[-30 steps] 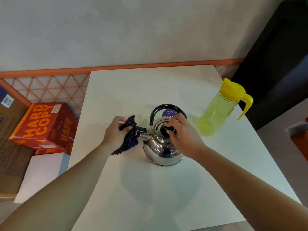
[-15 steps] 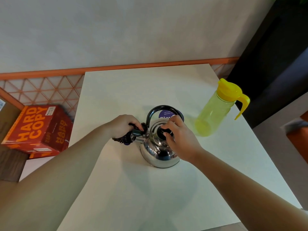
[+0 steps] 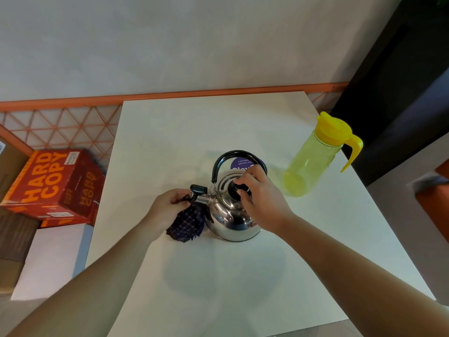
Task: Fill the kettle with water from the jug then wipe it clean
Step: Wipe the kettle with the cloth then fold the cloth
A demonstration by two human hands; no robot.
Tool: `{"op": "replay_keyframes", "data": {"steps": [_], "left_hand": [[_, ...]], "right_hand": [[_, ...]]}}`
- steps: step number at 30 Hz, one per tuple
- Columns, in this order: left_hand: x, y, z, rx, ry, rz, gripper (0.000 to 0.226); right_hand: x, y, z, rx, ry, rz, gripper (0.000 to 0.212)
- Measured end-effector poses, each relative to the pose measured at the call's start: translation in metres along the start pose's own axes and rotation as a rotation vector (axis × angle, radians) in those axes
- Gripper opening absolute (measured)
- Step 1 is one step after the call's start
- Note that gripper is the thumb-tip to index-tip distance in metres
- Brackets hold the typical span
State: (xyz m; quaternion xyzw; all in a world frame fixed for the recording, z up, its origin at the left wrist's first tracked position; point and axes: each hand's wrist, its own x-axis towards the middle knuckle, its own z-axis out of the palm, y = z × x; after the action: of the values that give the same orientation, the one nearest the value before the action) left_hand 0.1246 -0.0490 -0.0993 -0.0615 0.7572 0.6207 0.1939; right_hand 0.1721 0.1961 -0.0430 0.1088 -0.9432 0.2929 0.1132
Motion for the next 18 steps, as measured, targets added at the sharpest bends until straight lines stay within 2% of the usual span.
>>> {"op": "replay_keyframes", "data": {"steps": [4, 6, 9, 12, 15, 18], "left_hand": [[-0.014, -0.014, 0.012, 0.131, -0.060, -0.008, 0.029], [-0.016, -0.019, 0.019, 0.178, -0.014, 0.009, 0.029], [-0.006, -0.012, 0.024, 0.270, 0.092, 0.075, 0.017], [0.004, -0.009, 0.028, 0.440, 0.105, 0.109, 0.015], [0.005, -0.018, 0.032, 0.664, 0.071, 0.121, 0.021], [-0.005, -0.024, 0.033, 0.674, 0.066, 0.156, 0.025]], "right_hand": [[0.000, 0.001, 0.001, -0.007, 0.010, -0.003, 0.022], [-0.001, 0.001, 0.002, -0.013, 0.010, -0.001, 0.021], [0.000, 0.000, 0.002, -0.018, 0.013, -0.002, 0.021], [0.000, 0.000, 0.003, -0.015, 0.023, -0.008, 0.021], [-0.001, 0.000, 0.004, -0.021, 0.025, -0.003, 0.021], [0.000, 0.000, 0.004, -0.029, 0.026, -0.005, 0.022]]}}
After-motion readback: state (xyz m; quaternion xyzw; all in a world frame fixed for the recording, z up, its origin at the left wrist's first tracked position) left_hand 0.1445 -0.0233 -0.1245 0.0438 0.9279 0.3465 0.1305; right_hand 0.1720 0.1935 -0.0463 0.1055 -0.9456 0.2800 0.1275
